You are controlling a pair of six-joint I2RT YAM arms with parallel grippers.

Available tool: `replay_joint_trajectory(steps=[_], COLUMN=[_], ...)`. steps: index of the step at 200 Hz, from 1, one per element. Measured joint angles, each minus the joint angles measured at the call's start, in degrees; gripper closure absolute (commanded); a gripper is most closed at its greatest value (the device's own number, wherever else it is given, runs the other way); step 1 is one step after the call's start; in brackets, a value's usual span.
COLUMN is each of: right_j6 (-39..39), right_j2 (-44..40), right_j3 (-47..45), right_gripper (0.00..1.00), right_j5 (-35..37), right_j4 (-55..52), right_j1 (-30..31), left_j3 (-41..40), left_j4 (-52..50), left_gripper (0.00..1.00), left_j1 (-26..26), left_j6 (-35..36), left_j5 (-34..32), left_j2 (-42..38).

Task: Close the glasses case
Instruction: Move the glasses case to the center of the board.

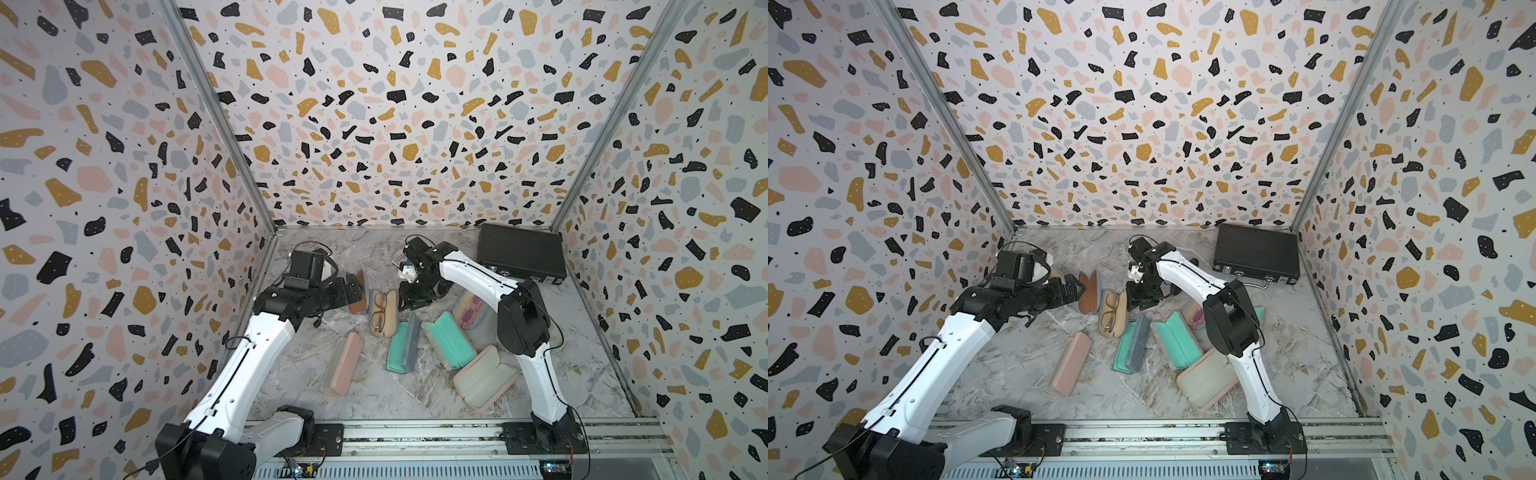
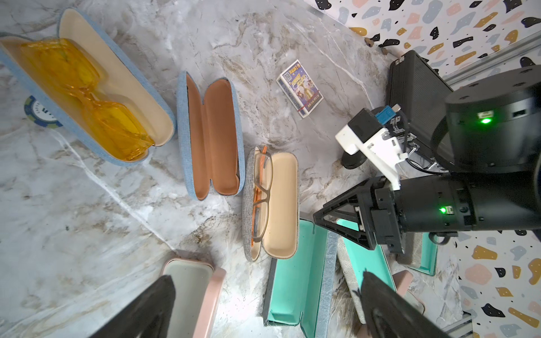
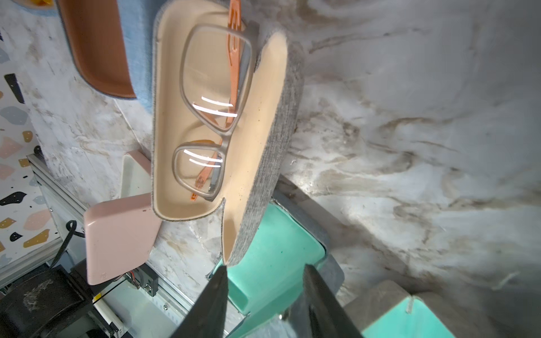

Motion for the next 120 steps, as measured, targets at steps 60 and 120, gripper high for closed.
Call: replay_joint_trajectory(steps=[60,120], right_j6=[-0.61,-0.79], right_j2=[4.2,7.78], right_j3=[5.18,8.52], right_gripper=[0.56,0.55], right_j5=[-1.49,-3.06], right_j4=[-0.09,-0.28], right_j1=[-0.13,-0.2], left_j3=[-0.26,-0.26], left_j4=[-0.13,-0.13], left_gripper=[0.01,0.01], left_j1=[0.94,1.6], left_j6=[0.26,1.14], left_j5=[0.02,0.07], left_j2=[0.42,1.64])
